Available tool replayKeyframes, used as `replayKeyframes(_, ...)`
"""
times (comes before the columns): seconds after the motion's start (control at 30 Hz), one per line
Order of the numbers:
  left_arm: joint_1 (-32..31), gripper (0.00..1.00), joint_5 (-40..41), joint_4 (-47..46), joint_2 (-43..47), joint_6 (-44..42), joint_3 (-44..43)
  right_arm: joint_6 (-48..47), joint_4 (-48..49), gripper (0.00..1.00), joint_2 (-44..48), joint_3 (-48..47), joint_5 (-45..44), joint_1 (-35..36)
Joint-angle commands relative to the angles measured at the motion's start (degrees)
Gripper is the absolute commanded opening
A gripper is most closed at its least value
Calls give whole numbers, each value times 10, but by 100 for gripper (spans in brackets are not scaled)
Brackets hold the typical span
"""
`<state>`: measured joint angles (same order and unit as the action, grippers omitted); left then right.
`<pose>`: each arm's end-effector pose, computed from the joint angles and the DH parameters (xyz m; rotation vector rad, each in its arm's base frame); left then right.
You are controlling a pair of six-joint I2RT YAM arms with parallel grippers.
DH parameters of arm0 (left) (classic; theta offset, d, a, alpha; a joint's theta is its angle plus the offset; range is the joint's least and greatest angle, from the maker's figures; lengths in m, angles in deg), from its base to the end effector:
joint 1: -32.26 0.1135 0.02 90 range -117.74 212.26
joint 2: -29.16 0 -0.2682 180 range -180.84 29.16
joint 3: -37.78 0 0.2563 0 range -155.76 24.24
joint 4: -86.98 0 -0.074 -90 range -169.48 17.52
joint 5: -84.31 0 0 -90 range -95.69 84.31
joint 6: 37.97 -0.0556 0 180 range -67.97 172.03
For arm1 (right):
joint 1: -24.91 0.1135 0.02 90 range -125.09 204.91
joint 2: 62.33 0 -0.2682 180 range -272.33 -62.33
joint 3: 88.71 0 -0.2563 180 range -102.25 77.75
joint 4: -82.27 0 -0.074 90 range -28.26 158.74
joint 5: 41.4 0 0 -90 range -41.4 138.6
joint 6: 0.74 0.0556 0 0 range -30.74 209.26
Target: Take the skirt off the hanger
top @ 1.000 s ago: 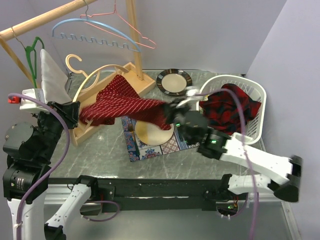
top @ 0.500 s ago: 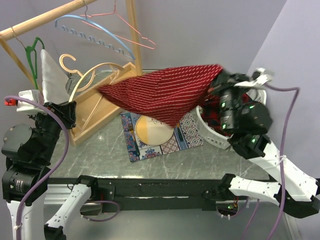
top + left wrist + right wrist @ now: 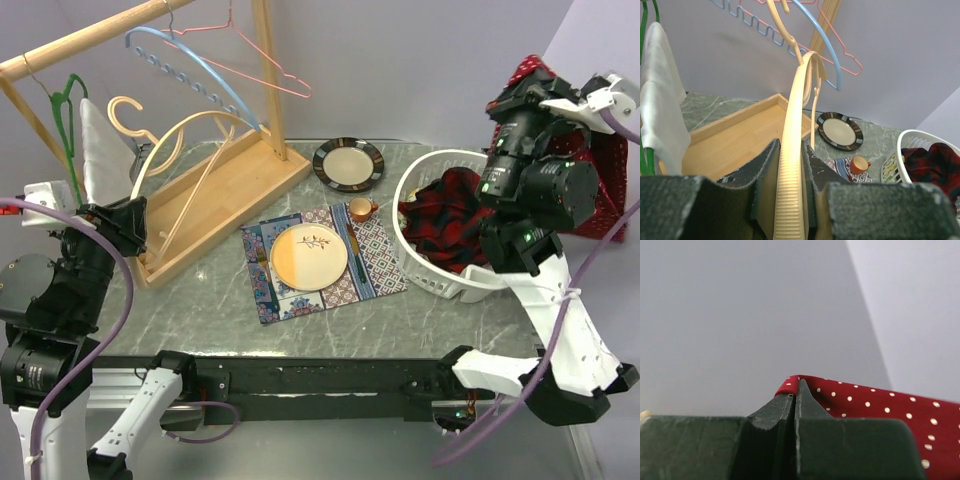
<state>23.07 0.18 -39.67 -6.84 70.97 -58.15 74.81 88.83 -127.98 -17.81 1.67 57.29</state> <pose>0.0600 -0.0040 0.5078 -0.2081 1.4499 -0.3260 0.1632 0.0554 0.6199 0.4570 0.9121 -0.0003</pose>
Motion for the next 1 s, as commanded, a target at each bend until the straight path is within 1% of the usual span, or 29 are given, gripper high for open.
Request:
replayKeyframes(0.0, 2, 1, -11, -57, 16, -4, -12, 71, -26, 0, -2, 2, 46, -75)
replayKeyframes(0.03, 2, 1, -10, -58, 16, -5, -11, 93, -34, 0, 3, 18, 56, -103)
replayKeyframes(0.07, 2, 1, -11, -56, 16, -6, -12, 127, -44, 0, 3, 23, 66, -113)
replayKeyframes(0.2, 2, 1, -11, -58, 10, -7, -10, 169, -63, 0, -25, 24, 93, -141)
replayKeyframes(0.27, 2, 1, -9, -60, 12, -8, -8, 194, -82, 0, -41, 15, 126, -153)
replayKeyframes(0.43, 2, 1, -4, -62, 16, -10, -2, 210, -91, 0, -84, 15, 170, -177)
replayKeyframes(0.53, 2, 1, -3, -63, 15, -12, -1, 212, -106, 0, -101, 20, 159, -189)
replayKeyframes(0.57, 2, 1, -3, -62, 15, -12, -2, 213, -116, 0, -102, 26, 130, -192)
replayKeyframes(0.67, 2, 1, -3, -68, 15, -12, 2, 248, -152, 0, -83, 87, 96, -214)
replayKeyframes(0.7, 2, 1, -2, -70, 17, -12, 4, 260, -158, 0, -61, 139, 105, -222)
replayKeyframes(0.73, 2, 1, -3, -74, 18, -11, 11, 276, -161, 0, -50, 168, 124, -241)
replayKeyframes(0.8, 2, 1, -6, -82, 20, -8, 19, 299, -184, 0, -34, 237, 136, -253)
replayKeyframes(0.87, 2, 1, -9, -82, 16, -6, 23, 334, -197, 0, -36, 278, 123, -261)
replayKeyframes(0.9, 2, 1, -11, -81, 12, -6, 23, 347, -213, 0, -40, 310, 100, -265)
replayKeyframes(0.93, 2, 1, -13, -80, 10, -6, 21, 377, -221, 0, -47, 321, 92, -269)
replayKeyframes(0.97, 2, 1, -14, -78, 9, -5, 19, 391, -246, 0, -64, 329, 91, -289)
